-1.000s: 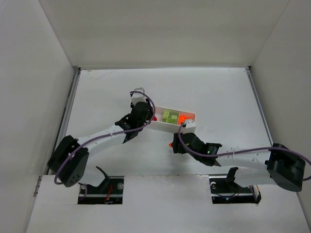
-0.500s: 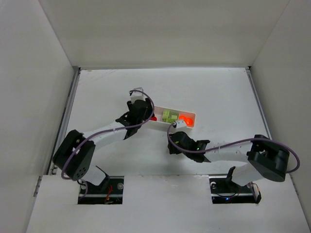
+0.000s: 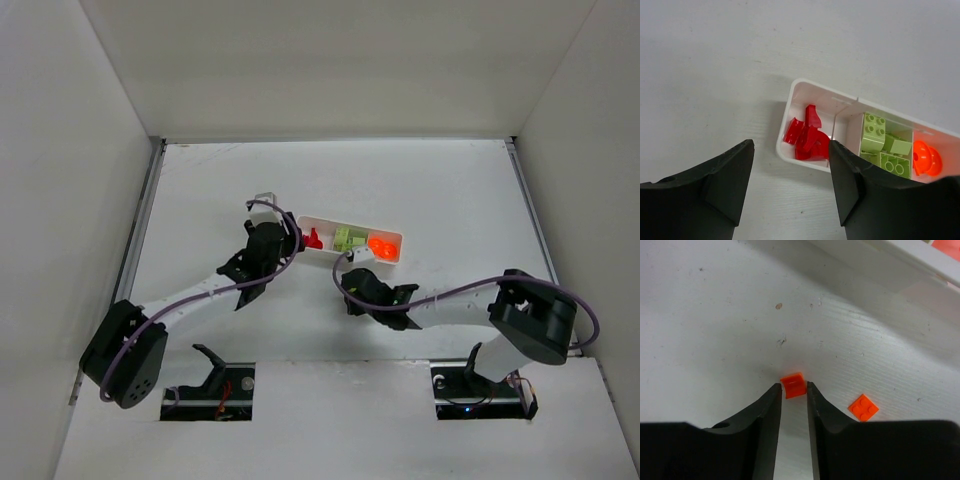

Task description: Sort the legos into containers by color

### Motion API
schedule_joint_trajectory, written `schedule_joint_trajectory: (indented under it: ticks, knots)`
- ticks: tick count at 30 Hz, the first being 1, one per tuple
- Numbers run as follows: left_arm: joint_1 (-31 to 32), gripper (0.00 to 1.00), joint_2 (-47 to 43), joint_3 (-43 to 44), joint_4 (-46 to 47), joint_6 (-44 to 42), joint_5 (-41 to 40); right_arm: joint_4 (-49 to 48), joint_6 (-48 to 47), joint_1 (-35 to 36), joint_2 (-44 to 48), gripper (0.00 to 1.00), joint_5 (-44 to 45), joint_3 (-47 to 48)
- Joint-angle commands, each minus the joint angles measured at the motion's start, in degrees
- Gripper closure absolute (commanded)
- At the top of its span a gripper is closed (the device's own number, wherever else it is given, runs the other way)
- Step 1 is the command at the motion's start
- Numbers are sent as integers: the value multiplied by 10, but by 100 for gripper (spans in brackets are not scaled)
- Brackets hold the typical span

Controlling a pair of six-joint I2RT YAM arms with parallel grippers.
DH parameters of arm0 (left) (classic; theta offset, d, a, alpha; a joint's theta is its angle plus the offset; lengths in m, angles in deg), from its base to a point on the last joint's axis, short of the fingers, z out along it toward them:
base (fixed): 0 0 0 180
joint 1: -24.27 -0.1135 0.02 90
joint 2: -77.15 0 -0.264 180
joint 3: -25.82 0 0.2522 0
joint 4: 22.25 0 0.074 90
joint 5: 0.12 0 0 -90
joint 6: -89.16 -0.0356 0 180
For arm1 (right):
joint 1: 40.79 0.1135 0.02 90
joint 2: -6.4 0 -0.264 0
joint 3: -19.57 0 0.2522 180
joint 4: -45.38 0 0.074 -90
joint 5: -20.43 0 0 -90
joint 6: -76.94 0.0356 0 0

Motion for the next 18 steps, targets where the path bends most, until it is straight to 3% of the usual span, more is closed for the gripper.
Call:
schedule_joint_trajectory:
  ticks: [1, 7, 12, 18]
  knots:
    - [0, 41, -15, -13, 36, -1, -3, 15, -4, 4, -11, 71, 12, 20]
    - [-12, 41, -49, -43, 45, 0, -2, 40, -7, 6, 3, 79, 32, 34]
    - [-26, 41, -71, -73, 62, 10, -1, 50, -6, 3, 94, 79, 11, 33]
    - [-22, 41, -64, -83, 84, 11, -4, 65, -40, -79, 183, 79, 5, 51]
